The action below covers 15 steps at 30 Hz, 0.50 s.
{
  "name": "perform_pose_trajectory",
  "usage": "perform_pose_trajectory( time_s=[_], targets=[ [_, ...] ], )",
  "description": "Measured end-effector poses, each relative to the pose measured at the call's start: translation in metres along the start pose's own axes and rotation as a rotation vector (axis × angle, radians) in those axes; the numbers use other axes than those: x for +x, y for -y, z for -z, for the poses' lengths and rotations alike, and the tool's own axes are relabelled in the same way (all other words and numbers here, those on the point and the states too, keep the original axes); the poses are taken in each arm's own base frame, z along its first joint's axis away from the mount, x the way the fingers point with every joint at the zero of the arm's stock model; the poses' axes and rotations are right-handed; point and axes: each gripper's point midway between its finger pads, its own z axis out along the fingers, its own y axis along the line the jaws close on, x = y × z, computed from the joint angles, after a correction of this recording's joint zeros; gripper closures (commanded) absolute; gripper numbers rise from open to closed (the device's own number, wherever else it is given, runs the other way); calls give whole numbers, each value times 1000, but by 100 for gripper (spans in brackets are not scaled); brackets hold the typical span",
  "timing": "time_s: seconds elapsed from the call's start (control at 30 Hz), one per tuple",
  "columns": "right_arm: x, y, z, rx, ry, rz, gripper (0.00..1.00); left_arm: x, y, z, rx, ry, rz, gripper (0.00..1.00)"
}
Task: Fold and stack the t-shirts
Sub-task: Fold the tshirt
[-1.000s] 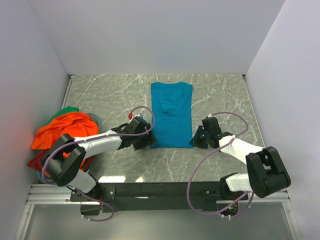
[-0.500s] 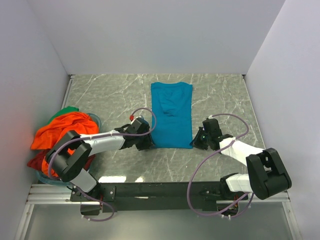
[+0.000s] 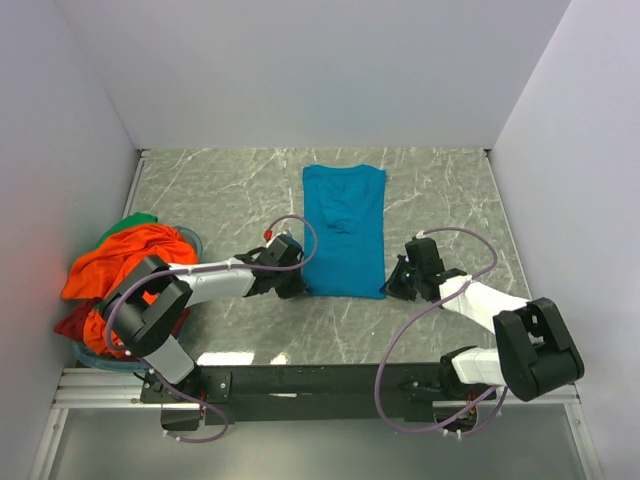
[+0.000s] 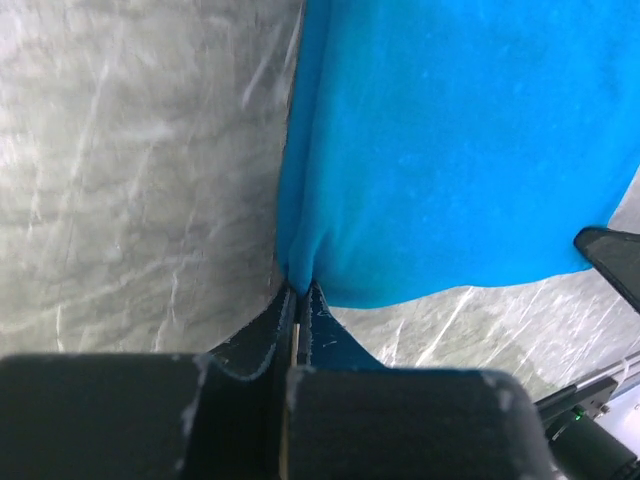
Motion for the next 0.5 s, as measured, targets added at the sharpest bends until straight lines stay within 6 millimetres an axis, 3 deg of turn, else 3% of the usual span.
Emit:
perform_pose_trajectory(
  time_s=[0.13, 0.27, 0.5],
  targets=[
    [9, 1, 9, -1, -33, 28, 100, 7, -3, 7, -17, -6, -16, 99],
    [19, -6, 29, -45, -63, 68, 100, 15, -3, 29, -15, -1, -36, 99],
    [45, -21, 75, -166, -133, 141, 100, 14, 15, 92, 91, 63, -49, 99]
  ],
)
